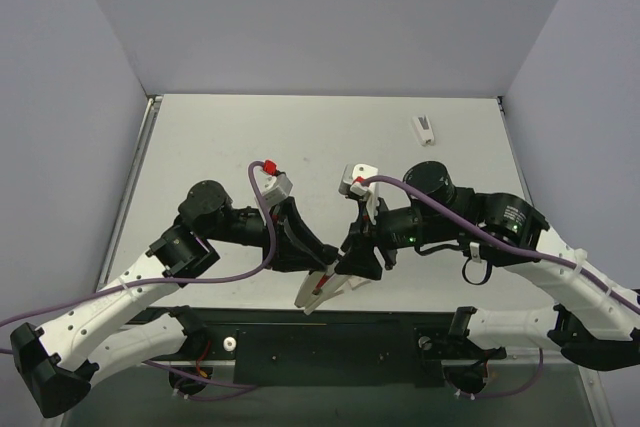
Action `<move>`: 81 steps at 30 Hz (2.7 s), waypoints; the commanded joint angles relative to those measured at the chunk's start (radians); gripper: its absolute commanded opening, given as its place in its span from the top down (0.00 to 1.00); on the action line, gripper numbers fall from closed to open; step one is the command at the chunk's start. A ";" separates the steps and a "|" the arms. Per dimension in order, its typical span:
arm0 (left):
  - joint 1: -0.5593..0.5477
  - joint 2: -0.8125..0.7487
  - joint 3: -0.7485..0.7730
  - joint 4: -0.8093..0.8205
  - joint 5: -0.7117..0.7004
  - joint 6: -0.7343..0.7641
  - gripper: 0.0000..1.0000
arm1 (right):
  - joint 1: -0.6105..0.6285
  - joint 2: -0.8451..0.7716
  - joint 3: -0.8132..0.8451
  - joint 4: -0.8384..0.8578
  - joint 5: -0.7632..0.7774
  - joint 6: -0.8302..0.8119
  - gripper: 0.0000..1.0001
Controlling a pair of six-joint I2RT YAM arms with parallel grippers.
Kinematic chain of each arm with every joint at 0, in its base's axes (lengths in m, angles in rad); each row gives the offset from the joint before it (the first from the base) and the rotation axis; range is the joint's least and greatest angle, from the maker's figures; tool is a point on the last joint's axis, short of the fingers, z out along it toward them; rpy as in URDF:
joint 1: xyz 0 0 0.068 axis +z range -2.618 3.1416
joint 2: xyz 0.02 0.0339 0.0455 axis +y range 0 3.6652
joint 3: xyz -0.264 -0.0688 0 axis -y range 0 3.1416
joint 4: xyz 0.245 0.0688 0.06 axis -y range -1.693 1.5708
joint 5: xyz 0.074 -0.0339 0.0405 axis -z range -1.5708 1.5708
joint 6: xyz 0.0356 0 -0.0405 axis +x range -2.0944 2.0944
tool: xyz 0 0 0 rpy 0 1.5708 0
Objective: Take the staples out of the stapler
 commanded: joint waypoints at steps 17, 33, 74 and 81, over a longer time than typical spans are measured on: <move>-0.022 -0.038 0.074 0.063 0.023 0.013 1.00 | -0.003 -0.024 -0.042 0.042 -0.088 0.013 0.67; -0.067 -0.024 0.072 0.098 0.012 0.008 1.00 | -0.003 -0.038 -0.114 0.078 -0.102 0.027 1.00; -0.073 0.056 0.147 -0.030 -0.307 0.071 1.00 | -0.008 -0.361 -0.303 0.132 0.320 0.104 0.57; -0.073 0.074 0.195 -0.100 -0.371 0.116 1.00 | -0.014 -0.322 -0.203 0.117 0.533 0.070 0.58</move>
